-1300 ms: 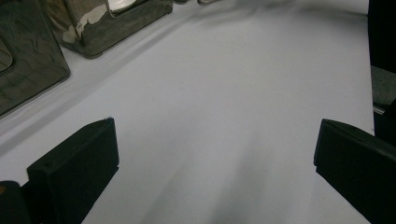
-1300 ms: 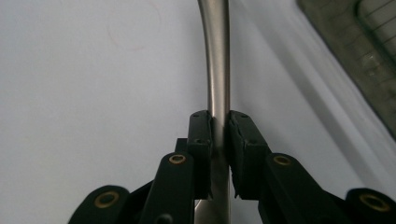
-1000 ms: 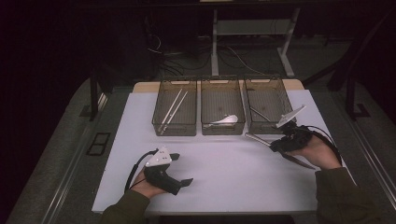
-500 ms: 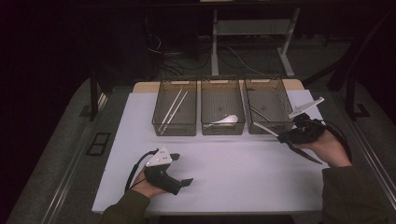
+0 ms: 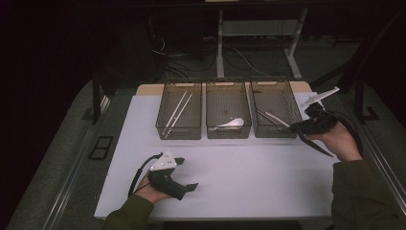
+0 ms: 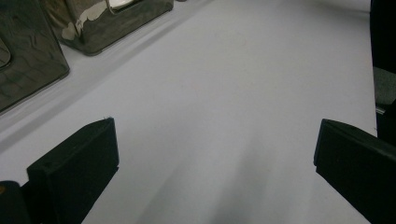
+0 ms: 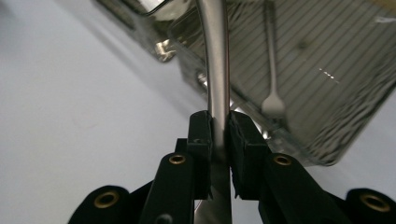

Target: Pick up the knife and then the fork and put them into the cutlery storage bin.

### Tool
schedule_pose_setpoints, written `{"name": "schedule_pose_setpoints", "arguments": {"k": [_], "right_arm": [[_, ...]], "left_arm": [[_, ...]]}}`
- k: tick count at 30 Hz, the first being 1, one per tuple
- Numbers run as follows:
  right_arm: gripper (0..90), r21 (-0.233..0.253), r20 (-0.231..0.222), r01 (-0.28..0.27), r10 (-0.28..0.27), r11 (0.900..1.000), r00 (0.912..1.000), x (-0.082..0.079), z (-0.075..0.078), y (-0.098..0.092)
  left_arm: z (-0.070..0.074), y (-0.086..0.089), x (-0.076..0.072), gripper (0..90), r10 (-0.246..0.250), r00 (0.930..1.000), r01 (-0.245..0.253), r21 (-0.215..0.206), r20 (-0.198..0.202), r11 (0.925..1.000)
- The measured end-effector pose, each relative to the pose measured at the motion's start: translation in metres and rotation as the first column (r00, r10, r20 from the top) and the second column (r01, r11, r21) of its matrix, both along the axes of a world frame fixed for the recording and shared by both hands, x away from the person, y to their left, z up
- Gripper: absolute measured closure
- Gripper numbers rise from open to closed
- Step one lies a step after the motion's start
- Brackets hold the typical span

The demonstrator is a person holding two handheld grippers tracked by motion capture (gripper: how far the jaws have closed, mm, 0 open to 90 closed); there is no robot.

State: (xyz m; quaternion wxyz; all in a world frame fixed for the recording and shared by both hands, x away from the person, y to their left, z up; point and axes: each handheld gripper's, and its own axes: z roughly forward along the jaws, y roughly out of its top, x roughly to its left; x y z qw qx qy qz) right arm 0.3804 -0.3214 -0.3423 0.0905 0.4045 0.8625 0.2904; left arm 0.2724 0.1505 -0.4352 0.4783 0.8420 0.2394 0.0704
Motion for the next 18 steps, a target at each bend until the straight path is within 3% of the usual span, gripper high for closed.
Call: {"name": "schedule_pose_setpoints", "arguments": {"k": [7,18], "right_arm": [[79.2,-0.007,0.002,0.037,-0.037,0.999,0.9993,0.021,0.009,0.001],[79.1,-0.05,-0.021,0.093,-0.094,0.994,0.9953,0.062,0.01,0.01]], "left_arm": [[0.0,0.0,0.001,0.0,-0.001,1.0,0.001,-0.006,-0.002,1.0],[0.0,0.0,0.0,0.0,-0.003,1.0,0.003,-0.019,-0.006,0.9998]]}}
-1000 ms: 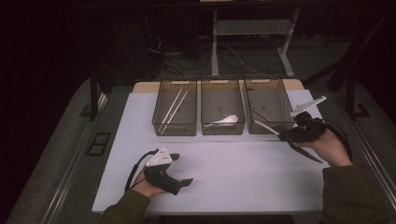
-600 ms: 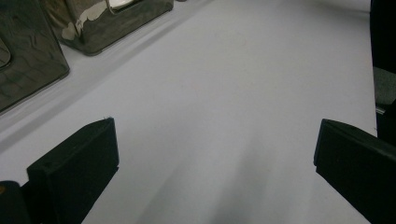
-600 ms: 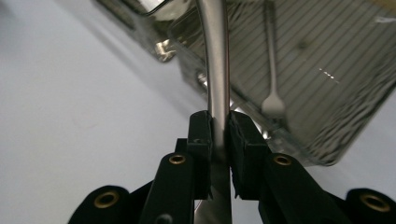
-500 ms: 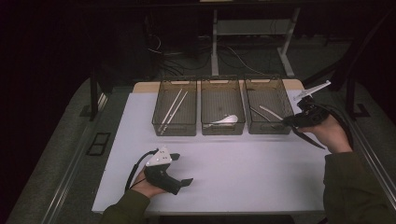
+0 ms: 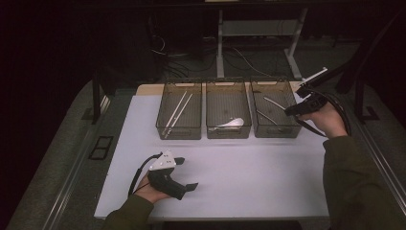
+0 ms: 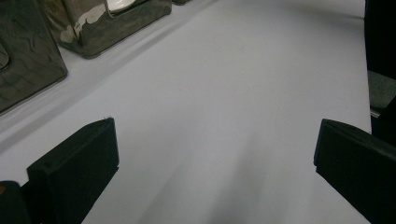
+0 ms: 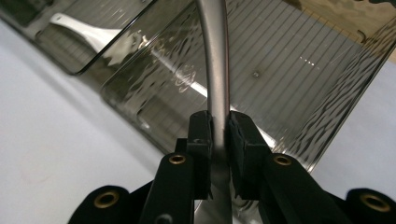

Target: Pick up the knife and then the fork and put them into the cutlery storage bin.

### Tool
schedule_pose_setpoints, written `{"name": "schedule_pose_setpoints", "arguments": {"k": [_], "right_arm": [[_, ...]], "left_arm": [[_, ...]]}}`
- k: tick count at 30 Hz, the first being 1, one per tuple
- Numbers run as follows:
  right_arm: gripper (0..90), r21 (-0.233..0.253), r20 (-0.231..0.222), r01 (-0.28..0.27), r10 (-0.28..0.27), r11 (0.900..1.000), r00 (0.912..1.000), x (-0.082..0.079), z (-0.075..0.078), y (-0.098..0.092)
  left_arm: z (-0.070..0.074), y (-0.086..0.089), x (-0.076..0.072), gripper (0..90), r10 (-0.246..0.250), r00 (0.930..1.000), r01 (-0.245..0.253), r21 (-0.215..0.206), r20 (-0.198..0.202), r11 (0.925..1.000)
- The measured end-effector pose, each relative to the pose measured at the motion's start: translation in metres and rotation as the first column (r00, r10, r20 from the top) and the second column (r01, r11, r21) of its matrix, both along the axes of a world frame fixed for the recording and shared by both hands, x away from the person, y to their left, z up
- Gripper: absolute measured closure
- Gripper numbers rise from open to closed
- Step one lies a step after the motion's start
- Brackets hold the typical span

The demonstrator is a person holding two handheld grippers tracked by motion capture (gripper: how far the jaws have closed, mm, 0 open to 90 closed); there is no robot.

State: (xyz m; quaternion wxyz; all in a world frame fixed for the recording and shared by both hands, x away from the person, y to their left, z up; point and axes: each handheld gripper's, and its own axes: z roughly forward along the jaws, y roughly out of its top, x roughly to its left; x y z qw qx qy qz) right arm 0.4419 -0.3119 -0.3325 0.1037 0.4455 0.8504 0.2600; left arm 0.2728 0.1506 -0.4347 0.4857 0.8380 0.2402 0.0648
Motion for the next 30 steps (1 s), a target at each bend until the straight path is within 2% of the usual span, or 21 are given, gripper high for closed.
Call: {"name": "schedule_pose_setpoints", "arguments": {"k": [10,19,22,26,29,30], "right_arm": [[79.1,-0.005,-0.017,0.041,-0.041,0.999,0.999,0.034,-0.005,0.016],[79.1,-0.02,-0.044,0.112,-0.113,0.994,0.9927,0.066,-0.021,0.022],[79.1,-0.025,-0.052,0.132,-0.133,0.991,0.9898,0.074,-0.026,0.025],[79.0,-0.008,-0.057,0.15,-0.15,0.989,0.9871,0.081,-0.033,0.03],[79.4,-0.017,-0.065,0.164,-0.165,0.986,0.9841,0.086,-0.039,0.033],[82.1,-0.011,-0.065,0.17,-0.171,0.985,0.9832,0.087,-0.041,0.034]], "left_arm": [[0.001,-0.001,-0.001,0.0,-0.008,1.0,0.008,-0.008,0.004,0.9999],[0.001,-0.001,-0.002,0.0,-0.013,0.9999,0.013,-0.014,0.0,0.9998],[0.001,-0.002,-0.002,0.0,-0.014,0.9999,0.014,-0.012,0.0,0.9998],[0.001,-0.002,-0.002,0.0,-0.015,0.9999,0.015,-0.012,0.001,0.9998],[0.001,-0.002,-0.002,0.0,-0.018,0.9998,0.018,-0.012,0.0,0.9998],[0.0,-0.002,-0.002,0.0,-0.018,0.9998,0.018,-0.011,0.0,0.9998]]}}
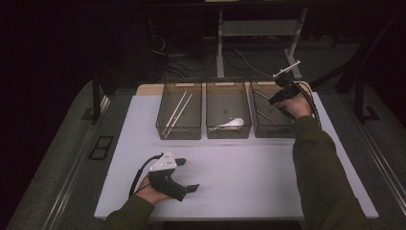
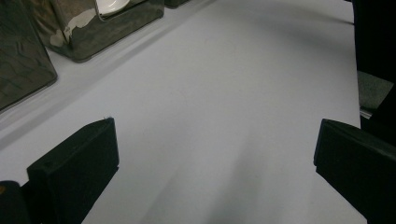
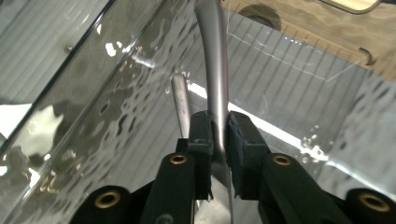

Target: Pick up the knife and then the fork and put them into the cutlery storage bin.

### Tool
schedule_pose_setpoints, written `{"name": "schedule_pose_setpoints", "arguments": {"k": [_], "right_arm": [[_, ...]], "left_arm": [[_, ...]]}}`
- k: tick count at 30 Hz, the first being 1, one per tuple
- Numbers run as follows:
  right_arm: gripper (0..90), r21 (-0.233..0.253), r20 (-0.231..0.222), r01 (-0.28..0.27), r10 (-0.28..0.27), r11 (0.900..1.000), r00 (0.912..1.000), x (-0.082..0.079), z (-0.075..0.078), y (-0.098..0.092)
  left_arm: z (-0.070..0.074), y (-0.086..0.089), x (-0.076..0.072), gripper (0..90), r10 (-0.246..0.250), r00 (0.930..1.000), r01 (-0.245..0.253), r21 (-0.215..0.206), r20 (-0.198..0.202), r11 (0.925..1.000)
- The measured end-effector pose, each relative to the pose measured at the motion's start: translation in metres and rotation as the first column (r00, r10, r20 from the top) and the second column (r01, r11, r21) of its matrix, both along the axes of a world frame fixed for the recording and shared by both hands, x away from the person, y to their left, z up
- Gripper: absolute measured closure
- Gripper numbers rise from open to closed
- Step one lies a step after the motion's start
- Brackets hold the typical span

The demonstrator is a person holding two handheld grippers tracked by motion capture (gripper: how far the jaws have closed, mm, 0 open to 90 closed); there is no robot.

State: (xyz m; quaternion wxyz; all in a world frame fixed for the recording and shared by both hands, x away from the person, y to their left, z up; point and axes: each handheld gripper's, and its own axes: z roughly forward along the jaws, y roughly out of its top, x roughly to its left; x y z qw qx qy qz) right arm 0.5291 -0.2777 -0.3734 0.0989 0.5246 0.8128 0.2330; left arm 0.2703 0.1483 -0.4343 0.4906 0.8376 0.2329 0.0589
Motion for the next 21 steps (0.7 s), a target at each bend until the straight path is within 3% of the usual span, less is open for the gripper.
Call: {"name": "schedule_pose_setpoints", "arguments": {"k": [1,3,5,7,11,16,21], "right_arm": [[81.9,0.013,0.001,0.001,-0.001,1.0,1.0,0.001,-0.001,0.001],[90.0,0.007,0.016,0.003,-0.003,1.0,0.9999,0.002,-0.002,0.004],[90.0,0.027,0.009,0.011,-0.011,1.0,0.9999,0.004,-0.002,0.006],[89.9,0.005,0.003,-0.008,0.008,1.0,1.0,0.004,-0.001,0.008],[89.8,0.007,0.007,-0.008,0.008,1.0,0.9999,0.002,0.001,0.008],[89.4,0.023,0.025,-0.011,0.011,1.0,0.9996,-0.002,0.005,0.003],[83.5,0.049,0.047,-0.016,0.014,0.999,0.9988,-0.007,0.008,-0.003]], "left_arm": [[0.0,0.0,0.0,0.0,0.001,1.0,-0.001,0.001,-0.001,1.0],[-0.001,-0.001,0.0,0.0,0.002,1.0,-0.002,0.0,-0.005,1.0],[-0.001,-0.001,0.0,0.0,0.002,1.0,-0.002,0.0,-0.004,1.0],[0.0,0.0,0.0,0.0,0.001,1.0,-0.001,0.001,-0.003,1.0],[-0.001,-0.001,0.0,0.0,0.0,1.0,0.0,0.002,-0.004,1.0],[-0.001,-0.001,0.0,0.0,-0.001,1.0,0.001,0.005,-0.003,1.0],[-0.001,-0.001,0.0,0.0,-0.001,1.0,0.001,0.007,-0.003,1.0]]}}
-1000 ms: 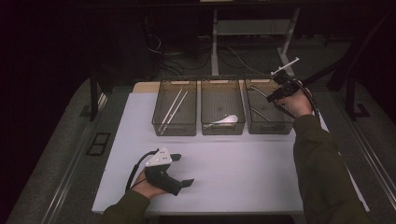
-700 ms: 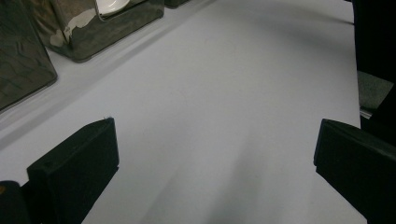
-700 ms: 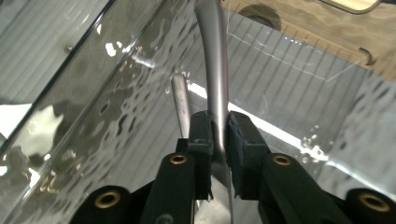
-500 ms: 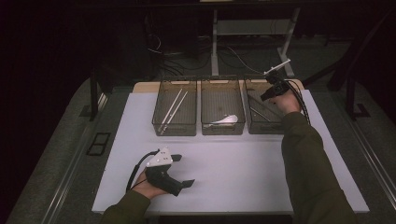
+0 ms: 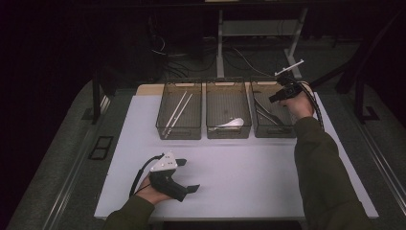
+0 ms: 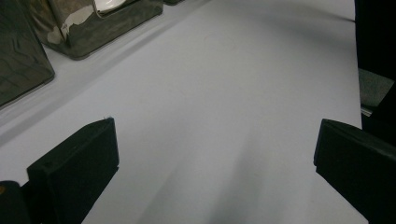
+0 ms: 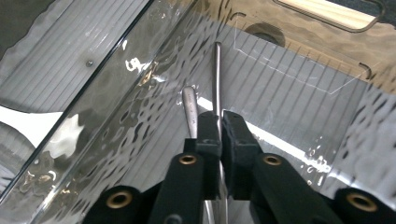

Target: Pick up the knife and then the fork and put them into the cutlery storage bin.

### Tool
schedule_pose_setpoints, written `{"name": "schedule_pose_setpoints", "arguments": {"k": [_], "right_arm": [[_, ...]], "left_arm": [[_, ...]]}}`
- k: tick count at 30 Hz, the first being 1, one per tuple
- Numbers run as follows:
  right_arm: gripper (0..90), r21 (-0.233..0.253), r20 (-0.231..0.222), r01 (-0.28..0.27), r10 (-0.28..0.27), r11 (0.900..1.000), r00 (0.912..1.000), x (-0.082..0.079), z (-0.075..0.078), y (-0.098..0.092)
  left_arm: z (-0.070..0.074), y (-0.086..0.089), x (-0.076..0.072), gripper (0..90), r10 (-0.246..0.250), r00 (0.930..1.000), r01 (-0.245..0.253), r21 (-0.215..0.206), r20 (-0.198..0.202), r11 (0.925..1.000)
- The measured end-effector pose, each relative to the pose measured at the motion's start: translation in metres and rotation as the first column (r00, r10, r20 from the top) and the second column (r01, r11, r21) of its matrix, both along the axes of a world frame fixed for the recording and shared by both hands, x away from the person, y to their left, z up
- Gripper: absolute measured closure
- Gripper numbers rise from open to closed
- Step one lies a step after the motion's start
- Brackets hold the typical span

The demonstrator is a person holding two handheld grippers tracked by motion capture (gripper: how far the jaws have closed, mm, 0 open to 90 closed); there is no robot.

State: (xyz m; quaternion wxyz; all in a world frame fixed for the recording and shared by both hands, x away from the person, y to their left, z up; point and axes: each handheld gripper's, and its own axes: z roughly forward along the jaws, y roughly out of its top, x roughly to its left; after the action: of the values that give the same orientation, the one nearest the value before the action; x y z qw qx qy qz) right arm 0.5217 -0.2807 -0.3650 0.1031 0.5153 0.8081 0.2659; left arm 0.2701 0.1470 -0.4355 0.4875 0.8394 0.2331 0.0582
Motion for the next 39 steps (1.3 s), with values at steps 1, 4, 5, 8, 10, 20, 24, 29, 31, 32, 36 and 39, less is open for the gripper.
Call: {"name": "schedule_pose_setpoints", "arguments": {"k": [1,4,5,8,10,20,24,29,31,32,36,39], "right_arm": [[81.7,0.006,0.0,0.001,-0.001,1.0,1.0,-0.001,0.0,-0.002],[72.3,0.032,0.006,0.008,-0.008,0.999,0.9999,-0.004,-0.001,-0.006],[69.0,0.043,0.009,0.003,-0.003,0.999,1.0,-0.005,-0.001,-0.008],[58.3,0.07,0.035,0.003,-0.005,0.998,0.9994,-0.009,-0.001,-0.011],[52.2,0.101,0.057,-0.006,0.001,0.995,0.9984,-0.012,-0.001,-0.014],[33.7,0.143,0.133,-0.058,0.039,0.988,0.9903,-0.039,-0.001,-0.016],[29.5,0.141,0.167,-0.081,0.057,0.987,0.9843,-0.051,-0.001,-0.017],[26.5,0.153,0.198,-0.105,0.074,0.983,0.9775,-0.07,-0.001,-0.019],[25.2,0.159,0.217,-0.117,0.081,0.98,0.9728,-0.078,0.0,-0.019],[24.9,0.162,0.227,-0.122,0.084,0.979,0.9702,-0.083,0.001,-0.019],[22.8,0.178,0.258,-0.15,0.101,0.972,0.9607,-0.101,0.004,-0.02],[20.5,0.195,0.272,-0.168,0.111,0.966,0.956,-0.113,0.004,-0.019]], "left_arm": [[0.0,0.0,0.0,0.0,0.0,1.0,0.0,0.0,0.0,1.0],[0.0,0.0,0.0,0.0,0.0,1.0,0.0,0.002,0.002,1.0],[0.0,0.0,0.0,0.0,0.0,1.0,0.0,0.003,0.002,1.0],[0.0,0.0,0.0,0.0,0.002,1.0,-0.002,0.002,0.0,1.0],[0.0,0.0,0.0,0.0,0.003,1.0,-0.003,0.001,-0.001,1.0],[0.0,0.001,0.002,0.0,0.008,1.0,-0.008,-0.002,-0.003,1.0],[0.0,0.001,0.002,0.0,0.007,1.0,-0.007,-0.002,-0.006,1.0],[0.001,0.001,0.002,0.0,0.013,0.9999,-0.013,-0.003,-0.009,0.9999],[0.001,0.0,0.003,0.0,0.012,0.9999,-0.012,-0.004,-0.006,0.9999],[0.001,0.0,0.003,0.0,0.012,0.9999,-0.012,-0.006,-0.006,0.9999],[0.001,-0.001,0.003,0.0,0.004,1.0,-0.004,0.001,-0.007,1.0],[0.001,-0.001,0.004,0.0,0.005,1.0,-0.005,0.0,-0.007,1.0]]}}
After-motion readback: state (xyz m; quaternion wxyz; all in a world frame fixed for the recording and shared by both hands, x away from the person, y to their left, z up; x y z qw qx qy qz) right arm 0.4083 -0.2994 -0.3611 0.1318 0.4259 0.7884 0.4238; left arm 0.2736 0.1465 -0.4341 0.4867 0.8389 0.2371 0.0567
